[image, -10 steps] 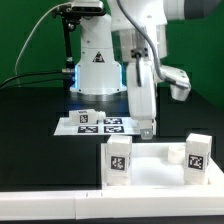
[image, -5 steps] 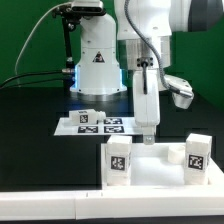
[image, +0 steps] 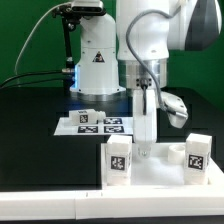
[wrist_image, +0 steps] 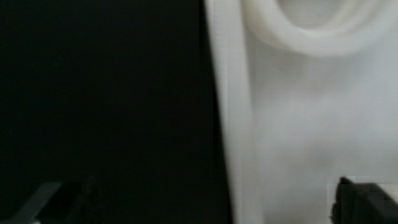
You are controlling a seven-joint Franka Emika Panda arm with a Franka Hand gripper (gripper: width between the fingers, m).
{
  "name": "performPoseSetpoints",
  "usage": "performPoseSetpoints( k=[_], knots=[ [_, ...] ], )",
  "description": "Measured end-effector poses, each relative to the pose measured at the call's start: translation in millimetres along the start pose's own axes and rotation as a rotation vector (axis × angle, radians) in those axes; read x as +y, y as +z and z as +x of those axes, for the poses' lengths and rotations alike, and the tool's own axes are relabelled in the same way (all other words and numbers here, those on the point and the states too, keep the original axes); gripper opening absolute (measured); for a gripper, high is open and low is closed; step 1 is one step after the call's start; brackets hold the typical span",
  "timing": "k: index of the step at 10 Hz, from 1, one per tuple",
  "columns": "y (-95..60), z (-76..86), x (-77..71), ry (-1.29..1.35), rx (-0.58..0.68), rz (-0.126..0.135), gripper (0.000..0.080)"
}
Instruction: Assemble square table
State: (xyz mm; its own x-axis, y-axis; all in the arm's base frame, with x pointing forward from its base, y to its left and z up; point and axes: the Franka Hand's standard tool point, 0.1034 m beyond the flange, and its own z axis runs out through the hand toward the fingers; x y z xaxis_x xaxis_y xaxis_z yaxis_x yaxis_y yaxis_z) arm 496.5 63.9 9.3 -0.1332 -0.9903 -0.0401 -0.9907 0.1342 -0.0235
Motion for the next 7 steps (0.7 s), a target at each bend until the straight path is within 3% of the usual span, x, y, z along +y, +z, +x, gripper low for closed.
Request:
performPoseSetpoints(
  k=[1,3,4,5,6,7],
  knots=[
    [-0.5,0.0,-0.7,-0.005,0.000,0.001,0.0648],
    [0.4,0.2,-0.1,-0.008,0.001,0.000,0.0411],
    [0.5,0.2,0.0,-0.009,0.001,0.000,0.0411],
    [0.6,0.3,0.1,-0.010,0.001,-0.001,0.0227],
    [0.7,0.3,0.1,-0.011,0.001,-0.001,0.0096],
    [0.0,0.2,-1.2,-0.018,0.002,0.004,0.0096]
  ],
)
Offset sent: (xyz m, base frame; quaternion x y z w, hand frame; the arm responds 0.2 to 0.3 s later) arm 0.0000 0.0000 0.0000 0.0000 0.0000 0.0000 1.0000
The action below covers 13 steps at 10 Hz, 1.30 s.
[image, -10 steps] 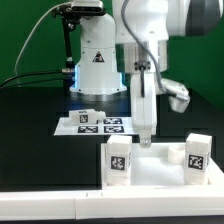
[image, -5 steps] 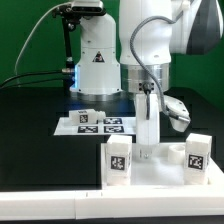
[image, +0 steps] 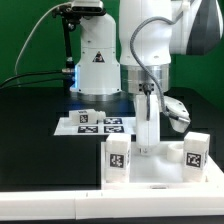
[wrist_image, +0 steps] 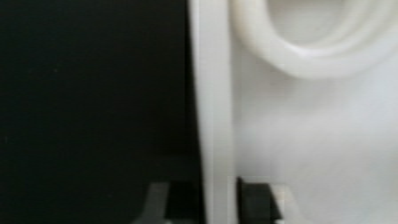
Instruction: Assemble square table
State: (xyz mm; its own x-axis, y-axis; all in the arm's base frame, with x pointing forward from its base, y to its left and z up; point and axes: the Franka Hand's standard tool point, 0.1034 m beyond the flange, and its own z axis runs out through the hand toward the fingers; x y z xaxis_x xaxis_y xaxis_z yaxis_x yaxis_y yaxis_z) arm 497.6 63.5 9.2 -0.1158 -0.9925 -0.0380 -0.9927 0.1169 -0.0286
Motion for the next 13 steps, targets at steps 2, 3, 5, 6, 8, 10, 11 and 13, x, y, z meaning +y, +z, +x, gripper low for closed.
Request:
performPoseSetpoints(
  k=[2,3,5,6,8,10,11,13],
  knots=[
    [0.0,-0.1,-0.1,-0.007,0.000,0.000,0.0052],
    [-0.1,0.0,-0.2,-0.015,0.000,0.001,0.0052],
    [-4.5,22.1,-4.0,-0.201,0.006,0.032,0.0052],
    [-4.6,37.0,-2.9,-0.272,0.004,0.024,0.0049],
    [-0.6,64.1,3.5,-0.472,-0.021,-0.021,0.0051],
    [-0.5,67.9,5.9,-0.560,-0.026,-0.024,0.0051],
    [-0.6,69.8,6.9,-0.614,-0.026,-0.025,0.0051],
    [-2.1,78.5,4.2,-0.796,-0.026,-0.021,0.0051]
  ],
)
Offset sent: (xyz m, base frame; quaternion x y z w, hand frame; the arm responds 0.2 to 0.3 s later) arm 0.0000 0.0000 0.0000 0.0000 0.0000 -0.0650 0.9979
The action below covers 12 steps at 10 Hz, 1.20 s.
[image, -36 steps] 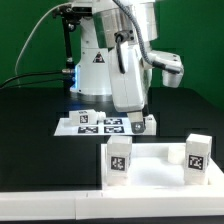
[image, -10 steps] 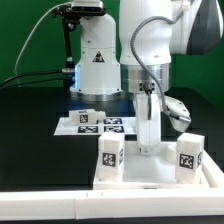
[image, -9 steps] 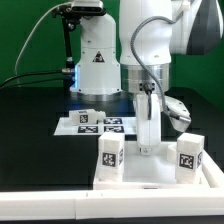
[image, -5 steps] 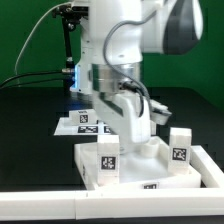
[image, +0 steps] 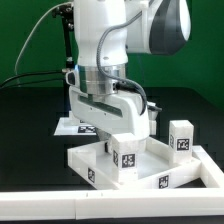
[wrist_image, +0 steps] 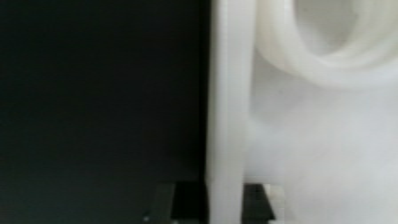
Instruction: Assemble square table
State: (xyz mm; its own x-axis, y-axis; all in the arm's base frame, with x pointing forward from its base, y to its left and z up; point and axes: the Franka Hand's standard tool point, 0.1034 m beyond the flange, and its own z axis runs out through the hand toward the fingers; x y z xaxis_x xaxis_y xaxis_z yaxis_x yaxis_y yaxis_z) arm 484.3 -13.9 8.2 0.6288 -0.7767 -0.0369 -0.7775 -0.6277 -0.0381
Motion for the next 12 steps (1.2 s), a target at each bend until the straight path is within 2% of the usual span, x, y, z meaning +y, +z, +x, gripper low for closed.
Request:
performPoseSetpoints(
  k=[1,3,4,7,8,9,10,11,12],
  knots=[
    [-6.2,21.8,5.9,-0.149,-0.002,0.010,0.0051],
    [-9.1,48.2,5.7,-0.403,-0.002,0.033,0.0051],
    [-7.9,51.9,5.7,-0.501,0.004,0.038,0.0051],
    [-6.1,56.4,11.1,-0.754,-0.016,0.015,0.0051],
    [-6.9,69.2,9.1,-0.845,-0.045,0.022,0.0051],
    [-11.2,81.6,-2.9,-0.968,-0.046,0.007,0.0051],
    [-15.9,87.1,-21.1,-1.124,-0.048,0.000,0.0051],
    [-18.3,88.9,-30.0,-1.219,-0.048,0.014,0.0051],
    [-16.5,90.4,-25.9,-1.278,-0.045,0.009,0.0051]
  ],
)
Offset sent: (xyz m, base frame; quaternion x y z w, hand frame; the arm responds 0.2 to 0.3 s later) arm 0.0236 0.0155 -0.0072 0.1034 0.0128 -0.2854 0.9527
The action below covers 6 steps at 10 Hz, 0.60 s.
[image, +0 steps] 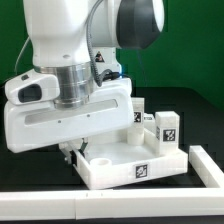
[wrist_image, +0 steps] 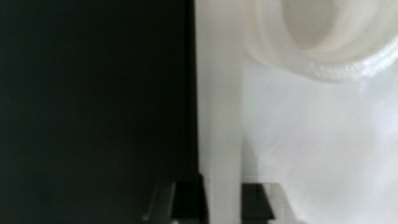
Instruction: Assemble square table
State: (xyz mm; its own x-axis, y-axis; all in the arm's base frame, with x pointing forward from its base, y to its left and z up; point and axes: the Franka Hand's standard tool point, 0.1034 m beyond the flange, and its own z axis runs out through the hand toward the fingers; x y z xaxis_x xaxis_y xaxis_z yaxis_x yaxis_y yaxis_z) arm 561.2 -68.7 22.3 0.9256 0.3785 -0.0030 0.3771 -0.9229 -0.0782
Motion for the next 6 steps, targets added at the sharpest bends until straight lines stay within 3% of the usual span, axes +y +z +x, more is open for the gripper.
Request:
performPoseSetpoints(
  k=[3,4,5,6],
  knots=[
    [-0.6,-0.4,2.5,-0.247,-0.024,-0.020,0.0051],
    [-4.0,12.0,-4.2,-0.393,-0.020,-0.020,0.0051],
    [-3.6,23.4,-13.9,-0.472,-0.021,0.016,0.0051],
    [-3.0,37.7,-21.8,-0.600,-0.024,0.007,0.0051]
  ],
)
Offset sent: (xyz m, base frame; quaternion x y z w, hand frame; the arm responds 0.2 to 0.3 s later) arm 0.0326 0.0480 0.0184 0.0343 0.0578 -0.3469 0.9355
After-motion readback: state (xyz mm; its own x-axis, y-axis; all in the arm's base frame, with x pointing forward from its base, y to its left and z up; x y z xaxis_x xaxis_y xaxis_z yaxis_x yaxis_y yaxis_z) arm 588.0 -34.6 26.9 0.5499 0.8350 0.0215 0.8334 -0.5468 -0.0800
